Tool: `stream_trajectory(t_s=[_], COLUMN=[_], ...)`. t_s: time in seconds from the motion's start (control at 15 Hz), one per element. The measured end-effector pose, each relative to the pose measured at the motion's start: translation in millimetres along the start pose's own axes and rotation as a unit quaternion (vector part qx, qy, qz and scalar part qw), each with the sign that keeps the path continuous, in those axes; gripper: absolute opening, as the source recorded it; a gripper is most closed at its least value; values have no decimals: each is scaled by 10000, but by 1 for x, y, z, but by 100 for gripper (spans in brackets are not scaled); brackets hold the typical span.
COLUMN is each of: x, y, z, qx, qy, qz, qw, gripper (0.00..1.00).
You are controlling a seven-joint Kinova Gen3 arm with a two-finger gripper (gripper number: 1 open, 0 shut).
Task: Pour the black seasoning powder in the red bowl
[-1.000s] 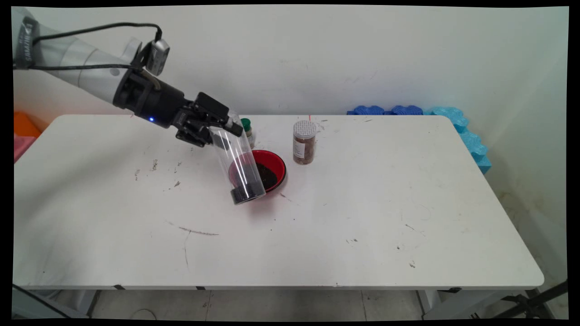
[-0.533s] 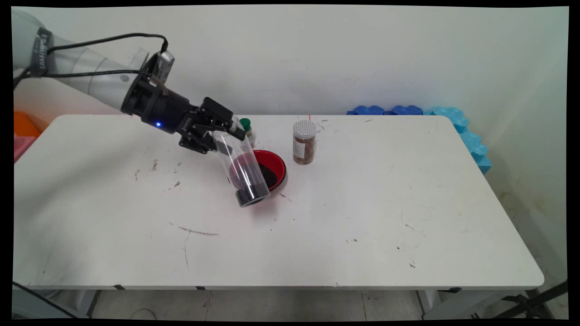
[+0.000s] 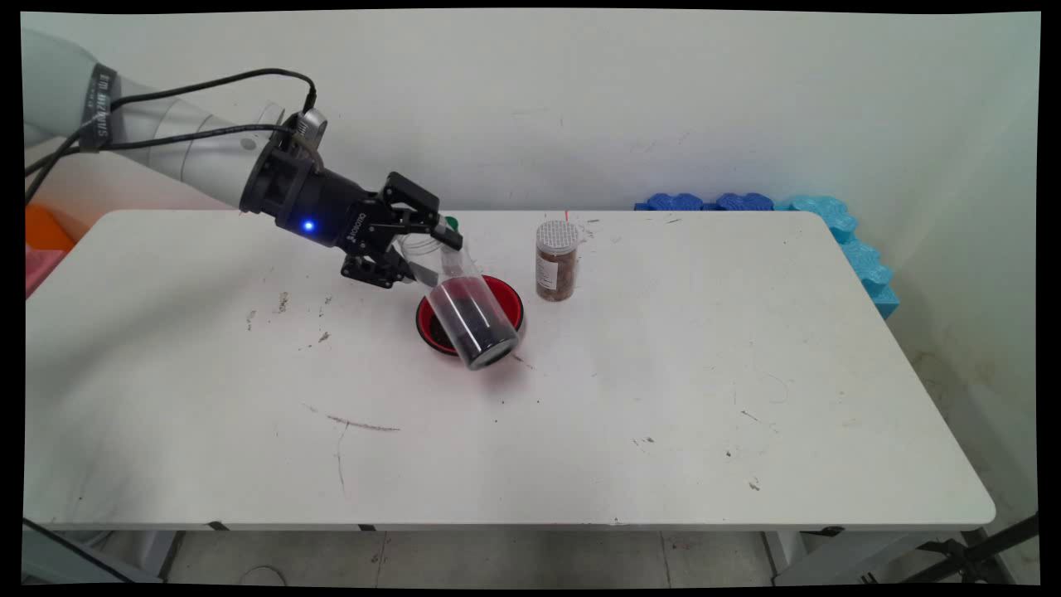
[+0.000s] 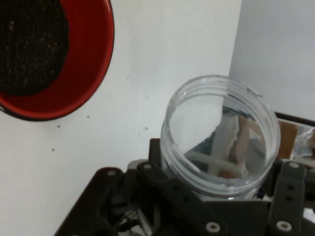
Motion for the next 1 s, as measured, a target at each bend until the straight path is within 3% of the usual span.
stream_trajectory(t_s=[0.47, 0.73, 1.0], x=[2, 1, 0], y=[-2, -3, -2], z=[4, 5, 5], qx=[-216, -283, -466], qy=[3, -105, -212], qz=[-917, -1208, -1660], qw=[9956, 9922, 9848], gripper=[0, 0, 0])
